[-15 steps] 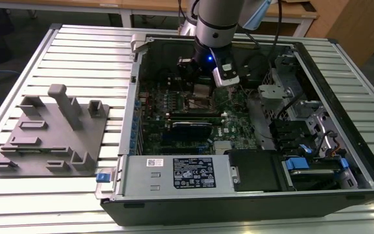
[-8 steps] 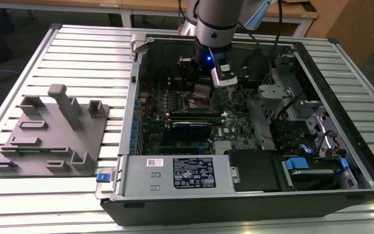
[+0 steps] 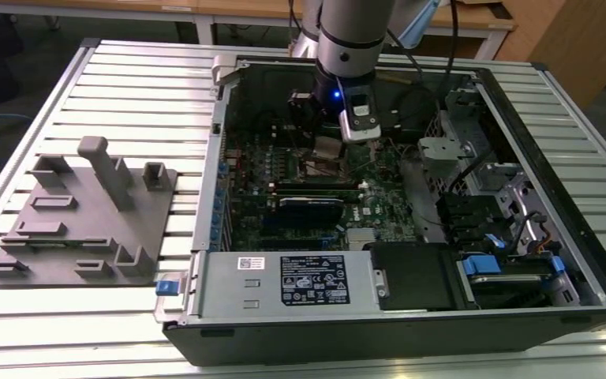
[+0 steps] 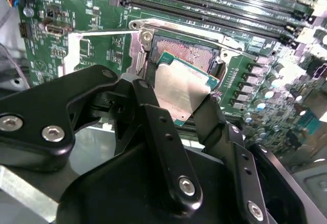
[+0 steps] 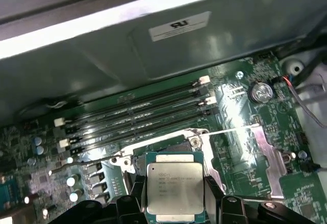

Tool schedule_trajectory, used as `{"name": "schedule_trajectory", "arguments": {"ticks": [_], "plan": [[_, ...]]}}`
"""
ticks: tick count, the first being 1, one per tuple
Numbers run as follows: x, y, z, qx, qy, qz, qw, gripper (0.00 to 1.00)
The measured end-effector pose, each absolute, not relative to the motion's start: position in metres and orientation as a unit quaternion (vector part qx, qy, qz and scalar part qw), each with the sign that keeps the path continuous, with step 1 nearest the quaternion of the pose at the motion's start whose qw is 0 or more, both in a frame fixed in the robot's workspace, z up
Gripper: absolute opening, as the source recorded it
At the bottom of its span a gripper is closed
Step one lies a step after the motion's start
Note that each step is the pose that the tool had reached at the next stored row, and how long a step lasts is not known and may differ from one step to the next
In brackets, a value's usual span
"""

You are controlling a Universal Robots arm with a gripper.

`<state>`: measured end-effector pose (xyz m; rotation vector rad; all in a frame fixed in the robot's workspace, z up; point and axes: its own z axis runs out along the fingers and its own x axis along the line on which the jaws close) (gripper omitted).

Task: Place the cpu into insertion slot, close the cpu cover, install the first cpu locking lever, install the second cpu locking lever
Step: 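Place the cpu into insertion slot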

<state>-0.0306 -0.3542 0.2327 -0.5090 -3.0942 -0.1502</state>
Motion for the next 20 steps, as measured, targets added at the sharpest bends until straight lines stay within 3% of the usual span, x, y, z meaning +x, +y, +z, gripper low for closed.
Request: {"name": "schedule_trajectory", "arguments": {"ticks": [20], "plan": [[-0.0307,-0.3542,0.2324,-0.208,-0.977,-0.048,-0.001,0.54]]}}
